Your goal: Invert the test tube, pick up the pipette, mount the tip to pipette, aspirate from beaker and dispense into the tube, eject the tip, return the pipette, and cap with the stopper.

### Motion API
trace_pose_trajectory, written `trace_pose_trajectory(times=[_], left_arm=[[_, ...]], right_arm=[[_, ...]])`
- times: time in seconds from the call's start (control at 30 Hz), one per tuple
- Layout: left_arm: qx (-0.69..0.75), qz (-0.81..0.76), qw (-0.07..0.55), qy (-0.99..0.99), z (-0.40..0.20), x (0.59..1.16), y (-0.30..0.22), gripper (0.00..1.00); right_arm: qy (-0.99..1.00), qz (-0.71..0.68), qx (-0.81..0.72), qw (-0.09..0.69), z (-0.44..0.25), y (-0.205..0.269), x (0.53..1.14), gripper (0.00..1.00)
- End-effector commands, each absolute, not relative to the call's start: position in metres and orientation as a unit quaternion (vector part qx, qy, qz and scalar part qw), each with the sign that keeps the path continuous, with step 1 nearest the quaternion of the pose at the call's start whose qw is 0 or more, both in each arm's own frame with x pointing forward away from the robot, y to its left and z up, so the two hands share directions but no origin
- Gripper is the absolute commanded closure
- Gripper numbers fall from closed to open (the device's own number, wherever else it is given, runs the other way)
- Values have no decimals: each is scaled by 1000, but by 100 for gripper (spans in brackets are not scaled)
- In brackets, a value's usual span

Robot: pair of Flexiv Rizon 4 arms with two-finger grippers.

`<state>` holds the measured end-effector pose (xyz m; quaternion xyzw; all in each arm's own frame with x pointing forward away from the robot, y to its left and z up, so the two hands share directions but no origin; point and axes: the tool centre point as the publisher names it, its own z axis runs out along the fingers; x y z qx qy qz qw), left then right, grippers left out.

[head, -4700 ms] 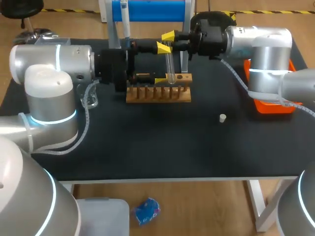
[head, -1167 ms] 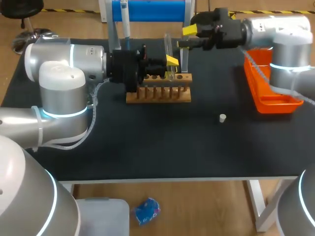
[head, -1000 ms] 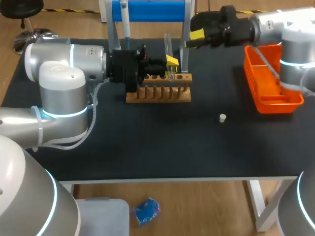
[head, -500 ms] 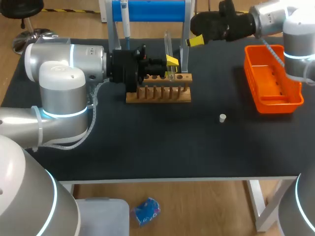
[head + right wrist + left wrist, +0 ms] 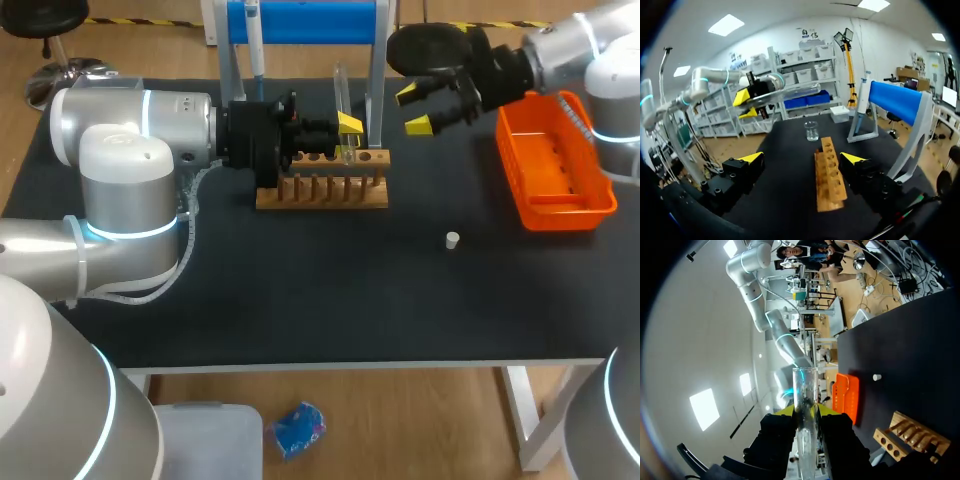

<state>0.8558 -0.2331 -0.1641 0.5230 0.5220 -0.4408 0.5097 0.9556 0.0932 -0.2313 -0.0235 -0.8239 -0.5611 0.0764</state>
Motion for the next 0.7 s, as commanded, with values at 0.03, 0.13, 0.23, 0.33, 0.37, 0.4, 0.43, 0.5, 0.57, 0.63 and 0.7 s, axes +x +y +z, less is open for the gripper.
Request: trace_pose_trajectory(times=[0.03, 0.13, 0.23, 0.33, 0.37, 0.4, 0.43, 0.5, 0.57, 0.63, 0.7], left_arm=[[524, -441, 509, 522, -164, 856, -233, 100], [524, -441, 509, 522, -164, 856, -233, 100], [524, -441, 509, 522, -164, 856, -233, 100], [524, -441, 509, 522, -164, 856, -233, 100], [524, -441, 509, 522, -164, 856, -233, 100], [524, -441, 509, 522, -164, 856, -233, 100], [524, -441, 509, 522, -164, 856, -233, 100], [524, -441, 509, 522, -164, 856, -233, 100], [524, -441, 509, 522, -164, 856, -233, 100], [524, -441, 509, 522, -164, 856, -233, 100], [524, -441, 509, 522, -164, 856, -233, 100]], right_arm=[[-828, -557, -30, 66, -224, 94, 946, 0], [-828, -557, -30, 66, -224, 94, 946, 0], [-828, -557, -30, 66, -224, 94, 946, 0], [-819, -570, -32, 68, -239, 94, 948, 0], [-817, -572, -25, 67, -243, 94, 948, 0], [-815, -575, -20, 67, -246, 94, 947, 0], [-815, -576, -16, 63, -248, 94, 947, 0], [-813, -579, -5, 61, -253, 94, 947, 0], [-812, -581, 8, 53, -255, 94, 947, 0], [-811, -583, 11, 43, -258, 92, 949, 0], [-811, -583, 12, 39, -260, 88, 952, 0]])
